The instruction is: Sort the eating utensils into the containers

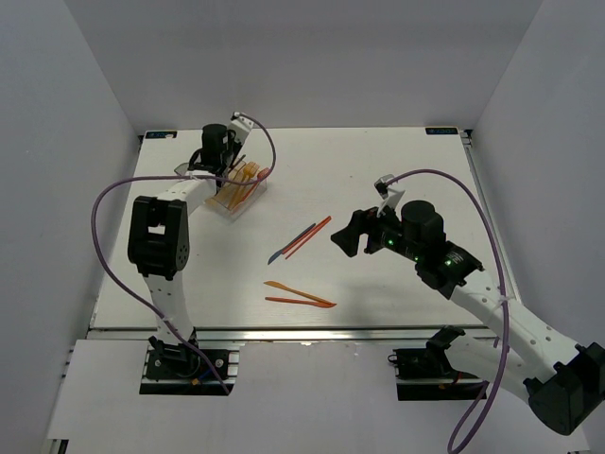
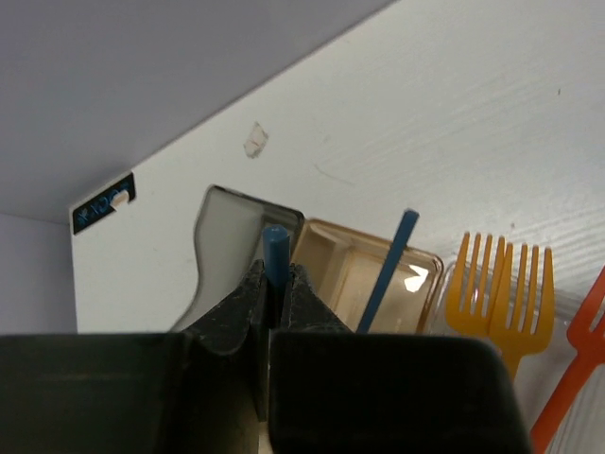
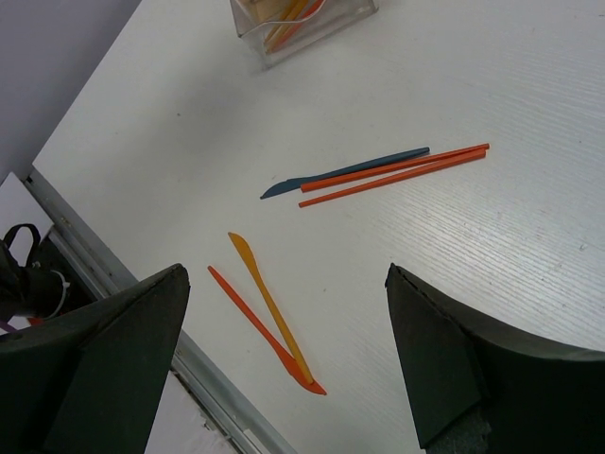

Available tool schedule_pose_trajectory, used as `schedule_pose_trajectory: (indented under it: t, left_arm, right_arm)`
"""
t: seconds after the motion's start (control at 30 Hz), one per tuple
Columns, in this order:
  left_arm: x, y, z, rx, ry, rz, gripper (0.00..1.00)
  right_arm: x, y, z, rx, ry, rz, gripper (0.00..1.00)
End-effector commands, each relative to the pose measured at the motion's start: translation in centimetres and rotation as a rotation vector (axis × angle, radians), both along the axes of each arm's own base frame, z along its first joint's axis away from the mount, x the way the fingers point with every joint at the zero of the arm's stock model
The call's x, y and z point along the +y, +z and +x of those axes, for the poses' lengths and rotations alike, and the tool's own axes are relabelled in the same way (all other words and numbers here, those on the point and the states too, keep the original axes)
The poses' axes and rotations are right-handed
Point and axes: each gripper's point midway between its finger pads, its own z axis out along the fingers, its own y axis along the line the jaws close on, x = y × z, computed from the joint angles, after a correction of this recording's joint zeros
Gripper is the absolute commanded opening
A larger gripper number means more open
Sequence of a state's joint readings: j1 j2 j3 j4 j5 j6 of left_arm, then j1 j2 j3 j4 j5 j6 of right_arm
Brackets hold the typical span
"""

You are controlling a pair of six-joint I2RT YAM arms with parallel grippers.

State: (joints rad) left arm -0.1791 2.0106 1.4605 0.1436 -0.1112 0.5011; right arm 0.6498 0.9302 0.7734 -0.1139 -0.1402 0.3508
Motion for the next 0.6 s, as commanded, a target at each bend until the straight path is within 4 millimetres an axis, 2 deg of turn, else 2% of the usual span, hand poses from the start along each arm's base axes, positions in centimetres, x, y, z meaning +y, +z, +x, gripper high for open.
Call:
schedule_pose_trajectory:
  t: [0.0, 0.07, 0.17, 0.27, 0.3, 0.43, 0.57]
  left_arm:
    - [-0.1, -1.3, -0.3, 0.008, -0.016, 0.001, 0.04]
    - [-0.3, -2.2, -0.5, 0.024, -0.024, -0.005, 0.06]
    - [-0.6, -2.4, -0.5, 0.028, -0.033, -0.02, 0.1]
    - [-0.6, -2.3, -0.3, 0.029, -0.028, -0.033, 0.24]
    - [-0.7, -2.2, -0.3, 0.027, -0.025, -0.036, 0.35]
    - [-0.6, -1.0, -0.1, 0.0, -0.015, -0.056, 0.53]
    - [-0.9, 2.3, 0.0, -0.051, -0.011, -0.1, 0.56]
  right_arm:
    - [-0.1, 0.6, 0.5, -0.038, -0.003, -0.007, 0.89]
    - [-0.2, 0.5, 0.5, -0.036, -0.01, -0.012, 0.89]
    - [-0.2, -0.1, 0.6, -0.028, -0.012, -0.023, 0.89]
    - [0.0, -0.9, 0.8, -0.005, -0.007, -0.028, 0.89]
    - [0.1, -1.2, 0.8, 0.004, -0.007, -0.03, 0.89]
    - [0.4, -2.6, 1.3, 0.039, -0.006, -0.044, 0.89]
    - [0.6, -3.6, 2.0, 0.063, -0.013, -0.053, 0.89]
